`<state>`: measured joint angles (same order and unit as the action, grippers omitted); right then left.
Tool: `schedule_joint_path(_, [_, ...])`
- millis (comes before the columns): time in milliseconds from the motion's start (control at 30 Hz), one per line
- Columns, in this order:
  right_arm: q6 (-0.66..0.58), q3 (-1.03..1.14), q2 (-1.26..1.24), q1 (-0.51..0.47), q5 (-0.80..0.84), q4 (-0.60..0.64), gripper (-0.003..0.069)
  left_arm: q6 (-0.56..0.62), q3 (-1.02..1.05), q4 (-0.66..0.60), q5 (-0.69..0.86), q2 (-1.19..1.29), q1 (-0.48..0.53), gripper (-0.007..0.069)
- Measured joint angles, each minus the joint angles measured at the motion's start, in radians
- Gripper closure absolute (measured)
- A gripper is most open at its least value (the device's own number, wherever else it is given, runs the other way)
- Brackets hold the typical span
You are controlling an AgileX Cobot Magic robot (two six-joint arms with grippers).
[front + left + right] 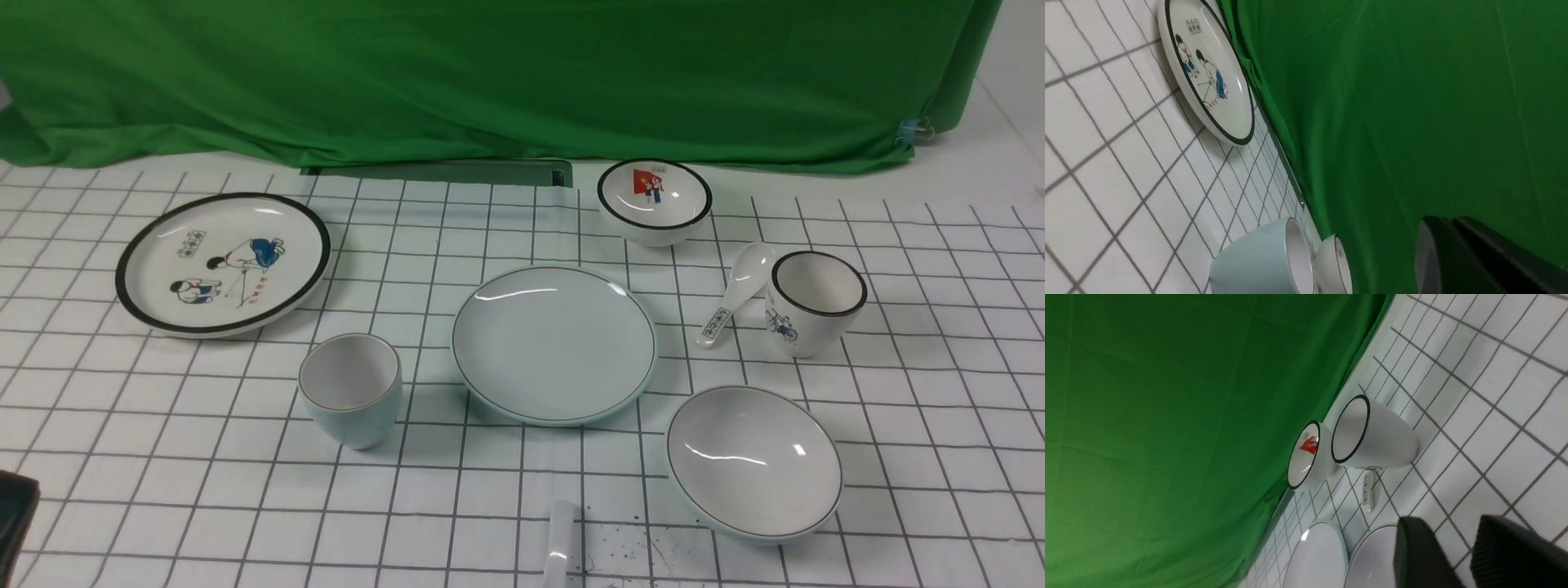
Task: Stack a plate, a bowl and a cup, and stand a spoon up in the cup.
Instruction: Use the right arm to grab a blue rice bowl
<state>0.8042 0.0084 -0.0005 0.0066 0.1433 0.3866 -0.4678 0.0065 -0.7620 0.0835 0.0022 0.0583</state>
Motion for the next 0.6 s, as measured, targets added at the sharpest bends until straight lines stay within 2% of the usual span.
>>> schedule_joint_path(200, [-0.096,0.000,0.000,0.005,-0.011,-0.005,0.0426,-0.035,-0.001,-0.015,-0.010,0.000,0.000,0.0653])
schedule_joint_path(367, [-0.422,-0.096,0.010,0.067,0.011,-0.005,0.0536,0.213,-0.200,0.125,0.082,0.012,0.000,0.0653])
schedule_joint_path(467, [-0.607,-0.210,0.094,0.089,0.021,-0.013,0.0628,0.271,-0.388,0.299,0.258,0.136,0.000,0.0653])
schedule_joint_path(567, [-0.784,-0.360,0.248,0.093,0.073,-0.025,0.0649,0.349,-0.547,0.470,0.463,0.328,0.000,0.0653])
schedule_joint_path(600, [-0.851,-0.417,0.310,0.093,0.107,-0.026,0.0650,0.406,-0.618,0.522,0.568,0.396,0.000,0.0653])
